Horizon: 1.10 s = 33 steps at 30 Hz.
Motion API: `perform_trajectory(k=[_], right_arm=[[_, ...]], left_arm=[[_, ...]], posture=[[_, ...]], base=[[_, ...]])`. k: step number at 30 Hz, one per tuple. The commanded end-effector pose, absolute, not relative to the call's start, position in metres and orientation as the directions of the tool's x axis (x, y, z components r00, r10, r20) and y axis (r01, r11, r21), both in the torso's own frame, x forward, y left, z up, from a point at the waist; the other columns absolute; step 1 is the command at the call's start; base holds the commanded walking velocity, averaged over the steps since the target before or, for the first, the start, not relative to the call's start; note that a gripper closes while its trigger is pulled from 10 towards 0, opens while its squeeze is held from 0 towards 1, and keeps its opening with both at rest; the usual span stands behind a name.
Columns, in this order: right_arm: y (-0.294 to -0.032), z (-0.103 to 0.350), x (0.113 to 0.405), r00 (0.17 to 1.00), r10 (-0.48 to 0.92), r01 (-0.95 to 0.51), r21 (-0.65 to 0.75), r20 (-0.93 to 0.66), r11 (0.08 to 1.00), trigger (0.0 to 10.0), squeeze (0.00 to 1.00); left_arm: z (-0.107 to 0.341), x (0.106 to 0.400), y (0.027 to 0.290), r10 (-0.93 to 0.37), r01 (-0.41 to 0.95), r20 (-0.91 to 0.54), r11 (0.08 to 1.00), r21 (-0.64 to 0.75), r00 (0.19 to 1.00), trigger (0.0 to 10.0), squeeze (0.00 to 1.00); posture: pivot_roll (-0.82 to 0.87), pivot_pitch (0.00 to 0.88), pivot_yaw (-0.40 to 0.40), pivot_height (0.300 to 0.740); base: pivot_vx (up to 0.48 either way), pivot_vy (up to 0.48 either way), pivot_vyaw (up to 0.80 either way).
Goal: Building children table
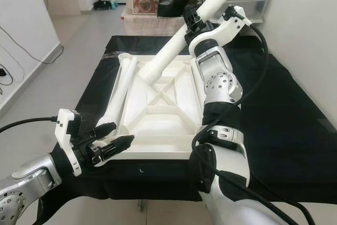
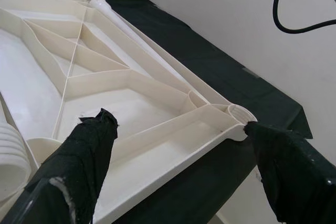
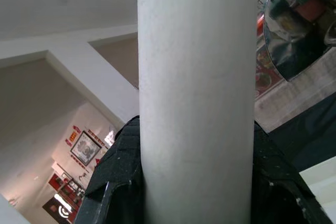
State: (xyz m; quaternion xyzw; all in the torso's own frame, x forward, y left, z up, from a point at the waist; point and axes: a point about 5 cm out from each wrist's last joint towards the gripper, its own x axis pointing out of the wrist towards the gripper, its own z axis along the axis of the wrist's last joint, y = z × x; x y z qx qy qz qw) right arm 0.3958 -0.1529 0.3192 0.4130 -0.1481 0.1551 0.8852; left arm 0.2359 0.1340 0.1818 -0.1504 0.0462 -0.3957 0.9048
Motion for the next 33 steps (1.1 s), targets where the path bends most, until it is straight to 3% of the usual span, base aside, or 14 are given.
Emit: perform_trajectory(k=[1,7,10,12,13,14,15,18,19,21,23,28,30,33], right_arm=[[-0.149,0.321,0.392,0.891,0.161,-0.428,0.670,0.423,0.607,0.0,0.00],[-0.143,0.320,0.386,0.862,0.204,-0.482,0.629,0.463,0.610,0.0,0.00],[-0.146,0.305,0.391,0.930,0.140,-0.327,0.591,0.339,0.738,0.0,0.00],[-0.146,0.305,0.391,0.930,0.140,-0.327,0.591,0.339,0.738,0.0,0.00],[-0.156,0.295,0.396,0.971,0.025,-0.160,0.566,0.238,0.809,0.0,0.00],[-0.156,0.295,0.396,0.971,0.025,-0.160,0.566,0.238,0.809,0.0,0.00],[-0.180,0.283,0.399,0.977,-0.156,0.044,0.575,0.147,0.817,0.0,0.00],[-0.196,0.276,0.398,0.958,-0.272,0.170,0.585,0.092,0.793,0.0,0.00],[-0.223,0.268,0.394,0.907,-0.420,0.318,0.606,0.029,0.729,0.0,0.00],[-0.254,0.263,0.386,0.828,-0.560,0.451,0.622,-0.024,0.640,0.0,0.00],[-0.263,0.264,0.383,0.804,-0.594,0.481,0.622,-0.032,0.618,0.0,0.00],[-0.323,0.283,0.361,0.626,-0.780,0.633,0.582,0.004,0.511,0.0,0.00],[-0.323,0.283,0.361,0.626,-0.780,0.633,0.582,0.004,0.511,0.0,0.00],[-0.346,0.294,0.351,0.546,-0.837,0.688,0.557,0.025,0.465,0.0,0.00]], left_arm=[[0.181,0.238,0.138,-0.725,0.698,0.021,0.655,-0.288,0.689,10.0,0.00],[0.179,0.240,0.136,-0.726,0.703,0.027,0.654,-0.280,0.687,10.0,0.00],[0.178,0.242,0.136,-0.713,0.692,0.026,0.671,-0.267,0.701,10.0,0.00],[0.178,0.242,0.136,-0.713,0.692,0.026,0.671,-0.267,0.701,10.0,0.00],[0.178,0.243,0.137,-0.703,0.683,0.020,0.684,-0.258,0.711,10.0,0.00],[0.178,0.243,0.137,-0.703,0.683,0.020,0.684,-0.258,0.711,10.0,0.00],[0.176,0.244,0.137,-0.690,0.671,0.015,0.698,-0.251,0.724,10.0,0.00],[0.175,0.245,0.138,-0.682,0.663,0.011,0.707,-0.247,0.731,10.0,0.00],[0.174,0.246,0.139,-0.670,0.651,0.009,0.718,-0.246,0.742,10.0,0.00],[0.171,0.248,0.140,-0.656,0.636,-0.005,0.733,-0.240,0.754,10.0,0.00],[0.169,0.248,0.140,-0.652,0.632,-0.014,0.739,-0.234,0.758,10.0,0.00],[0.163,0.245,0.136,-0.658,0.637,-0.045,0.743,-0.206,0.752,10.0,0.00],[0.163,0.245,0.136,-0.658,0.637,-0.045,0.743,-0.206,0.752,10.0,0.00],[0.161,0.245,0.136,-0.653,0.632,-0.049,0.747,-0.205,0.756,10.0,0.00]], posture=[[0.03,0.000,0.023,0.740],[0.03,0.000,0.017,0.740],[0.03,0.000,0.015,0.740],[0.03,0.000,0.015,0.740],[0.03,0.000,0.015,0.740],[0.03,0.000,0.015,0.740],[0.04,0.000,0.009,0.740],[0.04,0.000,0.009,0.740],[0.05,0.000,0.005,0.740],[0.05,0.000,0.008,0.740],[0.05,0.000,0.008,0.740],[0.06,0.000,0.000,0.740],[0.06,0.000,0.000,0.740],[0.06,0.000,0.002,0.740]], base=[[0.000,0.000,0.00],[0.000,0.000,0.00],[0.000,0.000,0.00],[0.000,0.000,0.00],[0.000,0.000,0.00],[0.000,0.000,0.00],[0.000,0.000,0.00],[0.000,0.000,0.00],[0.000,0.000,0.00],[0.000,0.000,0.00],[0.000,0.000,0.00],[0.000,0.000,0.00],[0.000,0.000,0.00],[0.000,0.000,0.00]])
